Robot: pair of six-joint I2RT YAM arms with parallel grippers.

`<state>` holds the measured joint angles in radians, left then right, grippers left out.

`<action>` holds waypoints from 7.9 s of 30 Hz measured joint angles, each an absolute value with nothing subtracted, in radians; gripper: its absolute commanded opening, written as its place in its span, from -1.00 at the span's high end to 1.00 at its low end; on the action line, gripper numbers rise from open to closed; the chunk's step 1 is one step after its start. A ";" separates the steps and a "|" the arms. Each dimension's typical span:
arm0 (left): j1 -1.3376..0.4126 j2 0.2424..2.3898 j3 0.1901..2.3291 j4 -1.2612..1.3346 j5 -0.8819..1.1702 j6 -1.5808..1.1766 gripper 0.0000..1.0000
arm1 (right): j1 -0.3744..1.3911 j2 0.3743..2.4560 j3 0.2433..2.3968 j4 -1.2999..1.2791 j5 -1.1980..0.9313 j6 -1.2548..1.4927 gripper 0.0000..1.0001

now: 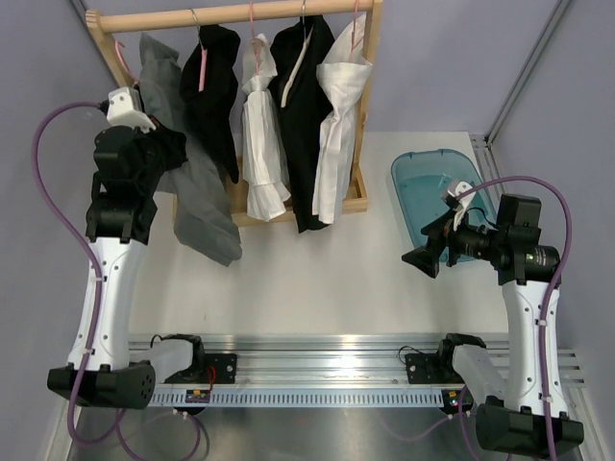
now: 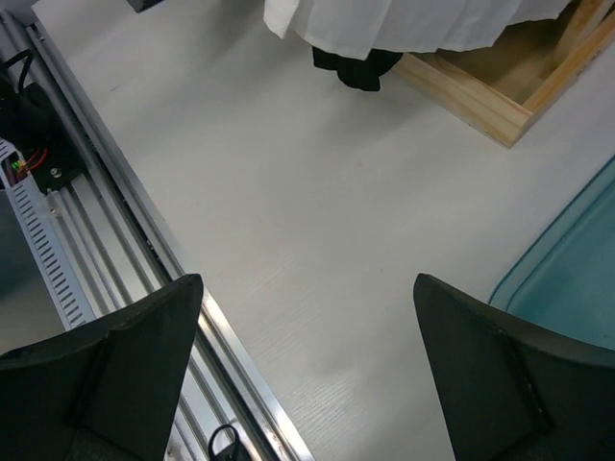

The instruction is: Remove the skirt from the hanger

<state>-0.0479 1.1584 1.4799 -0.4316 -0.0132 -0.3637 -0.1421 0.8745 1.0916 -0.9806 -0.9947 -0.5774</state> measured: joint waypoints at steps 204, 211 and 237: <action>-0.757 0.631 0.982 -0.779 -0.392 -0.453 1.00 | 0.313 1.058 1.320 -1.049 -0.649 -0.920 1.00; -0.757 0.562 1.000 -0.920 -0.446 -0.546 1.00 | 0.231 1.092 1.311 -1.015 -0.678 -0.890 1.00; -0.748 0.530 0.794 -0.826 -0.311 -0.596 -0.98 | 0.062 0.992 1.282 -1.127 -0.863 -1.025 1.00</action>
<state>-0.7483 0.5304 0.7940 -0.8257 -0.3107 -0.5961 0.0624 0.9924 1.2823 -1.1275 -0.8635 -1.0252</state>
